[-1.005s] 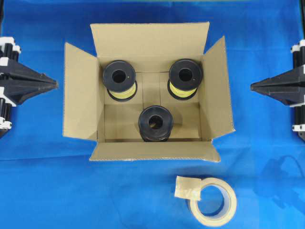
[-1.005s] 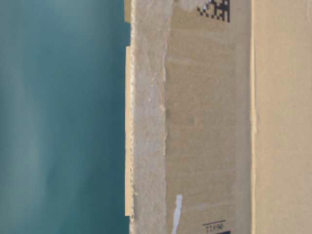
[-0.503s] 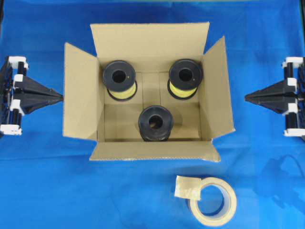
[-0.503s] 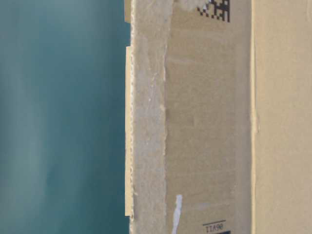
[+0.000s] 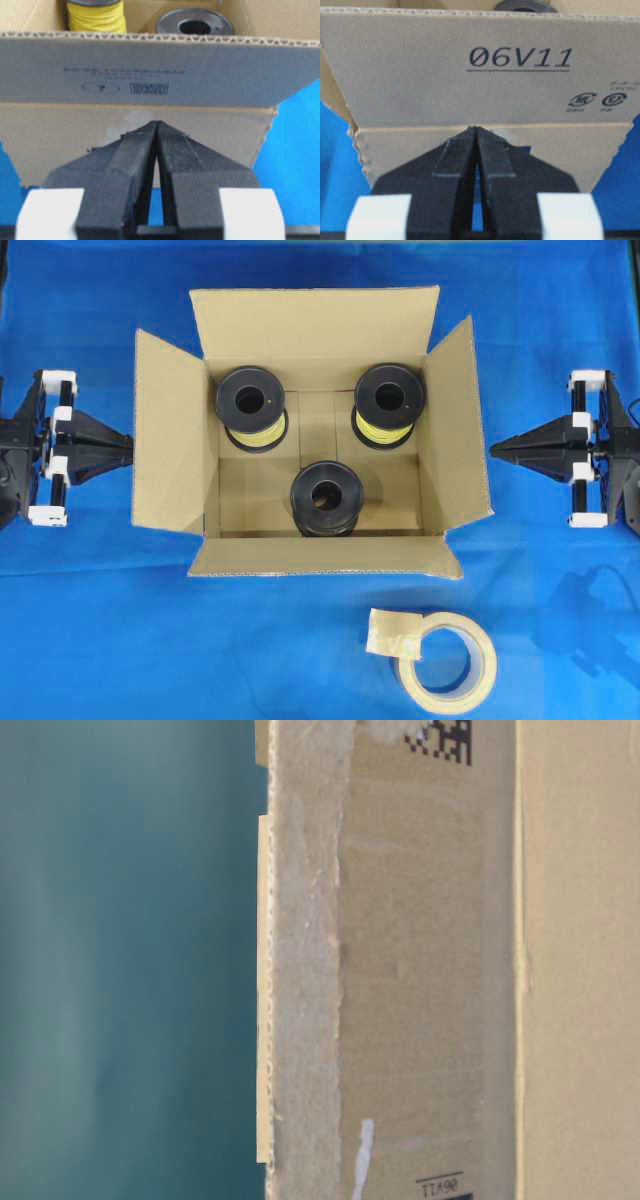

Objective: Close the cardboard box.
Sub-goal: 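Move both grippers inward toward the left and right side flaps of the box, then push the left and right side flaps inward over the spools with both grippers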

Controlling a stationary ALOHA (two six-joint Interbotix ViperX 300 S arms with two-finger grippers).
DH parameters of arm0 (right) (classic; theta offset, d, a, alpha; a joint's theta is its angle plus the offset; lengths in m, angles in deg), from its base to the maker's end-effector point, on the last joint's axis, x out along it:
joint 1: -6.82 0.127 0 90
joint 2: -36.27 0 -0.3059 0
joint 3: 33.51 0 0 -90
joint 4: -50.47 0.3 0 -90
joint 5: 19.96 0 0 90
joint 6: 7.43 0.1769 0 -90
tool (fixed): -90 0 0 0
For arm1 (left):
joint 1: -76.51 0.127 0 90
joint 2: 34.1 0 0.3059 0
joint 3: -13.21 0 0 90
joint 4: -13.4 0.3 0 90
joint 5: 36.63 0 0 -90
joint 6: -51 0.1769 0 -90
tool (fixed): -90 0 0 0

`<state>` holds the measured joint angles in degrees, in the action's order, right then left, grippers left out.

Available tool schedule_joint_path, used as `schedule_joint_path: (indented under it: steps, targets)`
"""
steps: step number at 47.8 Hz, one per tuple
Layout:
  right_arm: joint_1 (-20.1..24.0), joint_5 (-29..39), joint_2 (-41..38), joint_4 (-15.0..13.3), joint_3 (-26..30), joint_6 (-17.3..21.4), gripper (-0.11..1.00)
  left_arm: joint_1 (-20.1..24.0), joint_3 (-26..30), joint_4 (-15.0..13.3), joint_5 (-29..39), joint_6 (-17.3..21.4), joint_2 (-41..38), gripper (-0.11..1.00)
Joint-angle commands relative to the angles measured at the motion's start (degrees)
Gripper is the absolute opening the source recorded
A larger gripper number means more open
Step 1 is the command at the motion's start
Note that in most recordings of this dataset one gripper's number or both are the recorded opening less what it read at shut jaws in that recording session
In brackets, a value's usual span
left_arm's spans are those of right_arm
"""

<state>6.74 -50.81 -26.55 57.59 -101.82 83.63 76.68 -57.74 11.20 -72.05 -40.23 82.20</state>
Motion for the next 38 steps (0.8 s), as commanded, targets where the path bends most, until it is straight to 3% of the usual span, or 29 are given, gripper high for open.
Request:
schedule_joint_path:
  steps: [1,11,26,38]
  targets:
    - [0.0,-0.8,-0.8,0.3,2.0,0.1,0.00,-0.2,2.4,-0.1,-1.4,0.0,-1.1,0.00]
    - [0.0,-1.1,-6.2,0.3,6.5,0.1,0.00,-0.2,7.3,-0.1,-2.2,0.3,-6.5,0.00]
    - [0.0,-1.2,-19.2,0.2,17.5,-0.1,0.00,0.3,16.5,-0.2,-3.9,0.8,-17.8,0.00]
    - [0.0,-1.0,-24.7,0.2,22.3,-0.2,0.00,1.6,23.8,-0.2,0.2,0.6,-24.5,0.00]
